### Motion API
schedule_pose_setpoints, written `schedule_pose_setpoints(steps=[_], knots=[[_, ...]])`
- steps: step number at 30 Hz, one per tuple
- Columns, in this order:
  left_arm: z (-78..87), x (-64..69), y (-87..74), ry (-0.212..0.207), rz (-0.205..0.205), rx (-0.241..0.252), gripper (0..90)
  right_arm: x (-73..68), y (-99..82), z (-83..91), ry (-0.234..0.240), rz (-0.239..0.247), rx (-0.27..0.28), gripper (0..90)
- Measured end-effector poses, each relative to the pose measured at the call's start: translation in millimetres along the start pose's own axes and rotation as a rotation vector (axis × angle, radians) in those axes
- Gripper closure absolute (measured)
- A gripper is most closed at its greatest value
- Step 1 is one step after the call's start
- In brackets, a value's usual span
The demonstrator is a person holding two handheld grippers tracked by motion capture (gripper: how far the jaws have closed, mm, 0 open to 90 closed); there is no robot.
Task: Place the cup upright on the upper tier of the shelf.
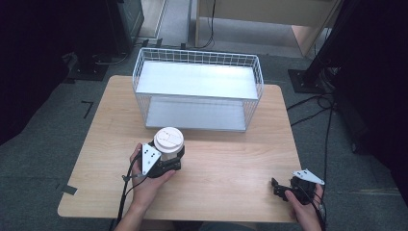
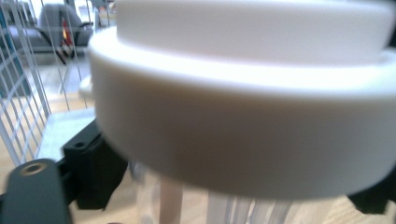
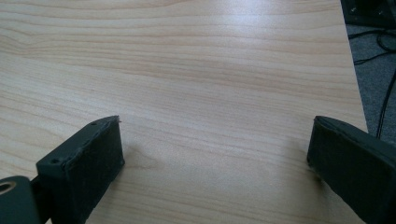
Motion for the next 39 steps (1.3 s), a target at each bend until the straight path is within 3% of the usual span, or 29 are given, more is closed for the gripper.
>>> schedule_pose_setpoints(steps=[12,26,39], knots=[[-0.5,-1.9,12.0,0.019,0.011,0.037,15.8,0.1,0.0,0.0,0.0,0.0,0.0,3.4],[-0.7,2.6,54.7,0.017,-0.003,0.107,16.0,0.1,0.0,0.0,0.0,0.001,0.001,3.4],[-6.2,11.0,97.4,-0.004,-0.038,0.214,15.9,0.4,-0.1,0.0,-0.001,0.003,0.001,3.3]])
Point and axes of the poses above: each handheld gripper's, and its own axes: z roughly backward along the jaws, y roughly out of its top, x roughly to its right, the point moved 1 cm from there along -z, roughly forward along the jaws, and after that the axes turned 12 degrees about z, right-handed, at the moved point
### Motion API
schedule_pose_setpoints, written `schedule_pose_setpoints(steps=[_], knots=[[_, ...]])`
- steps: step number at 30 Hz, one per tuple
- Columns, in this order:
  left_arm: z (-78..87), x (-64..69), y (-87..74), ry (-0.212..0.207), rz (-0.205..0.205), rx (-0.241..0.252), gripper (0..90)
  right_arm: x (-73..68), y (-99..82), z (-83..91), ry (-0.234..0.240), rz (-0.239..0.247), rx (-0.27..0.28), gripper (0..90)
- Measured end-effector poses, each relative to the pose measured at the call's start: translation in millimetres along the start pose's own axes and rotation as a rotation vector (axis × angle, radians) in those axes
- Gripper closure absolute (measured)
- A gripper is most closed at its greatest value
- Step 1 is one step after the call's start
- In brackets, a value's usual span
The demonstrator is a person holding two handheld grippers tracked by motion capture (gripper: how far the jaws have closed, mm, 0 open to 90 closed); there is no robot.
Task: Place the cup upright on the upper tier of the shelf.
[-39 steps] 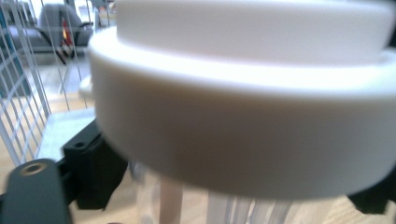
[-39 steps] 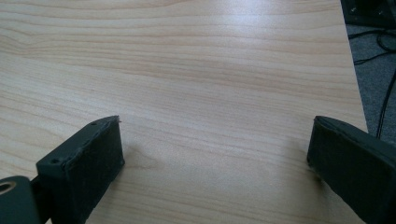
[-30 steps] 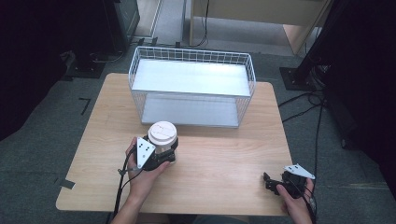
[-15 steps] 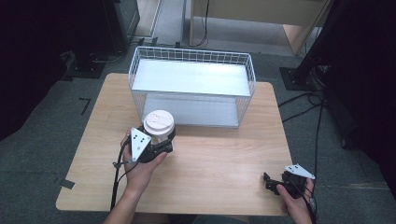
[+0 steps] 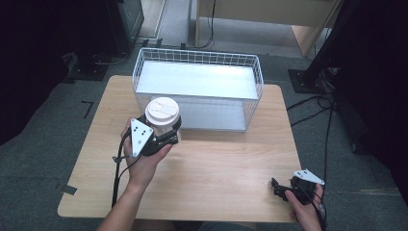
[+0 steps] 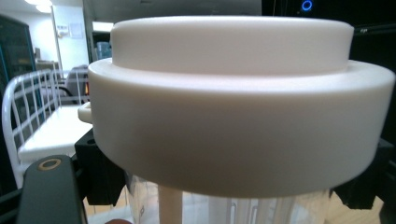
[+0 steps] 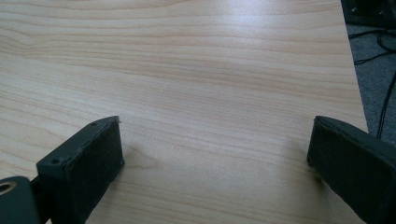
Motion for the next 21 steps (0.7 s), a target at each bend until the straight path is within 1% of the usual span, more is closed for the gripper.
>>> schedule_pose_setpoints(steps=[2,4,5,12,15,19,21], knots=[[-3.3,2.1,8.0,-0.002,-0.002,0.016,15.9,-0.2,0.0,0.1,0.001,-0.003,-0.001,3.3],[-4.4,2.4,10.4,-0.003,-0.004,0.018,15.9,-0.2,0.0,0.1,0.002,-0.003,-0.001,3.3],[-7.1,3.3,14.9,-0.004,-0.002,0.027,15.9,-0.1,0.0,0.1,0.002,-0.002,0.0,3.3],[-13.6,4.8,25.6,-0.002,-0.013,0.054,15.9,0.0,-0.1,0.1,0.002,-0.002,0.001,3.3],[-16.5,4.8,30.5,-0.001,-0.012,0.075,15.9,0.1,-0.1,0.0,0.002,-0.002,0.001,3.3],[-20.9,4.7,37.3,0.002,-0.021,0.1,15.9,-0.8,0.0,0.2,0.009,0.001,-0.001,3.3],[-24.5,5.2,42.2,0.004,-0.034,0.105,15.9,-0.7,-0.1,0.3,0.009,0.001,-0.002,3.3]])
Point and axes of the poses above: each handheld gripper's, and its own axes: z roughly backward along the jaws, y roughly out of its top, x roughly to its right, the point moved 1 cm from there along -z, roughly forward along the jaws, and after that the axes turned 12 degrees about z, right-handed, at the moved point
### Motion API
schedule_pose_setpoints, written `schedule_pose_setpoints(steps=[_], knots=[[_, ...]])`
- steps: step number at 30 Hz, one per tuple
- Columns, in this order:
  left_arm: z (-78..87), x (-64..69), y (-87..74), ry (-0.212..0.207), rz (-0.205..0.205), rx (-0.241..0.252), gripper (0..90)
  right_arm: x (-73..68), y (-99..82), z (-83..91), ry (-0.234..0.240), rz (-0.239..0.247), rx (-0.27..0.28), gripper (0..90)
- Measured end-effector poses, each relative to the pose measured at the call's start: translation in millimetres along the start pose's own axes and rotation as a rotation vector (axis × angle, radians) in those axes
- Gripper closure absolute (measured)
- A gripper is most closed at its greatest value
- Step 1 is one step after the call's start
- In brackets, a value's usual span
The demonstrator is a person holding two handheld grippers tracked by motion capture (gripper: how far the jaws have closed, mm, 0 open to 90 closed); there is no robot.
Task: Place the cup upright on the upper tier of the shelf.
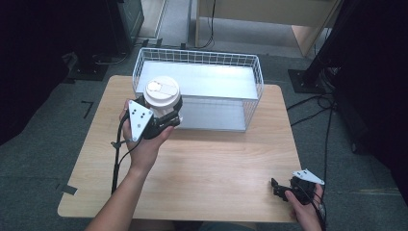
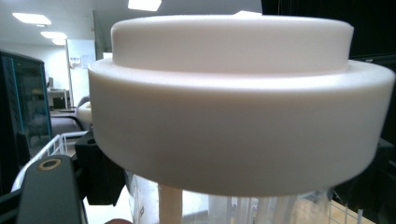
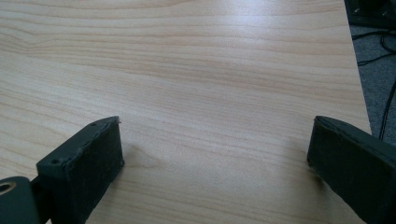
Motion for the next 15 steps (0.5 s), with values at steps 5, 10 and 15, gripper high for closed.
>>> schedule_pose_setpoints(steps=[5,10,15], knots=[[-7.3,1.7,8.6,-0.003,-0.023,0.031,15.9,0.0,0.0,0.0,0.0,0.0,0.0,3.3],[-14.1,3.0,16.2,-0.01,-0.03,0.047,15.9,0.0,0.0,0.0,0.0,0.0,0.0,3.3],[-27.3,3.6,27.1,-0.013,-0.033,0.071,15.9,0.1,0.0,0.1,0.001,0.0,-0.001,3.3]])
Point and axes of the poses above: each handheld gripper's, and its own axes: z roughly backward along the jaws, y roughly out of its top, x roughly to its right, the point moved 1 cm from there along -z, roughly forward along the jaws, and after that the axes turned 12 degrees about z, right-handed, at the moved point
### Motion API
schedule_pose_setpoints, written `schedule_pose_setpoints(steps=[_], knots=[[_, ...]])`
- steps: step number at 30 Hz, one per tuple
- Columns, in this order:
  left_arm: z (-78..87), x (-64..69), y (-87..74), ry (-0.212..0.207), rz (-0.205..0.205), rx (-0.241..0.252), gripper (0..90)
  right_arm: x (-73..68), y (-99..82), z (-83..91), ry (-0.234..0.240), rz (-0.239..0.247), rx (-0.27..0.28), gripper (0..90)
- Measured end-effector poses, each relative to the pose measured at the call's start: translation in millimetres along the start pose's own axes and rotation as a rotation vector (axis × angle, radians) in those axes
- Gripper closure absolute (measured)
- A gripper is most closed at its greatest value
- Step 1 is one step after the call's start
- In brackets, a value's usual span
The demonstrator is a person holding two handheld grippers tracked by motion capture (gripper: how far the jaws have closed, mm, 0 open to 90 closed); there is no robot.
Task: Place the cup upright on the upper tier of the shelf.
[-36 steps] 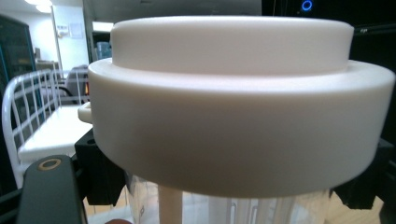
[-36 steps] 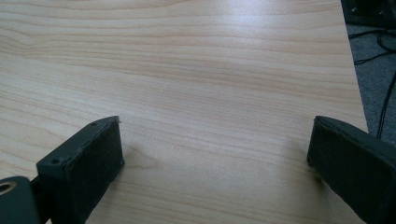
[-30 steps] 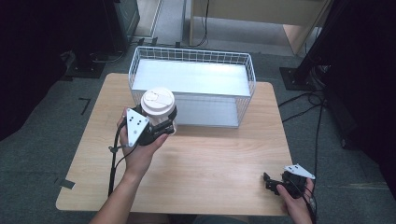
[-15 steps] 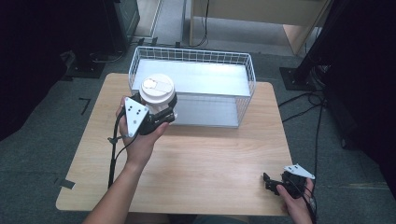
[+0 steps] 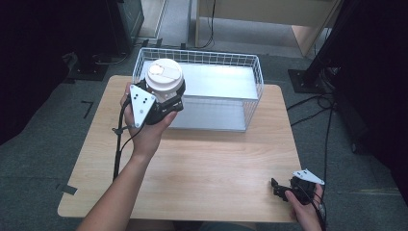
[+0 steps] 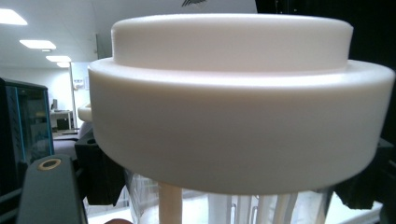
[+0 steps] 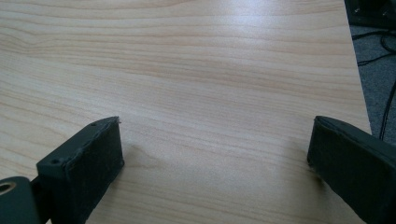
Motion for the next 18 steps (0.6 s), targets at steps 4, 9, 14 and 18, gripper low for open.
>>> schedule_pose_setpoints(steps=[4,9,14,18], knots=[[-9.0,-0.5,4.3,-0.002,-0.006,0.01,15.9,-0.1,0.0,-0.1,-0.001,-0.002,0.002,3.3],[-24.8,-2.7,8.0,0.0,-0.016,0.02,15.9,0.0,0.0,0.0,0.0,0.0,0.0,3.3],[-41.8,-6.9,8.5,0.008,-0.033,0.042,15.9,0.5,0.0,0.0,0.0,0.001,0.003,3.3],[-58.1,-14.5,1.3,0.024,-0.049,0.03,15.9,0.5,0.0,0.0,0.0,0.0,0.003,3.3]])
Point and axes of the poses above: each handheld gripper's, and its own axes: z roughly backward along the jaws, y roughly out of its top, x roughly to its right, the point moved 1 cm from there along -z, roughly forward along the jaws, and after that the axes turned 12 degrees about z, right-handed, at the moved point
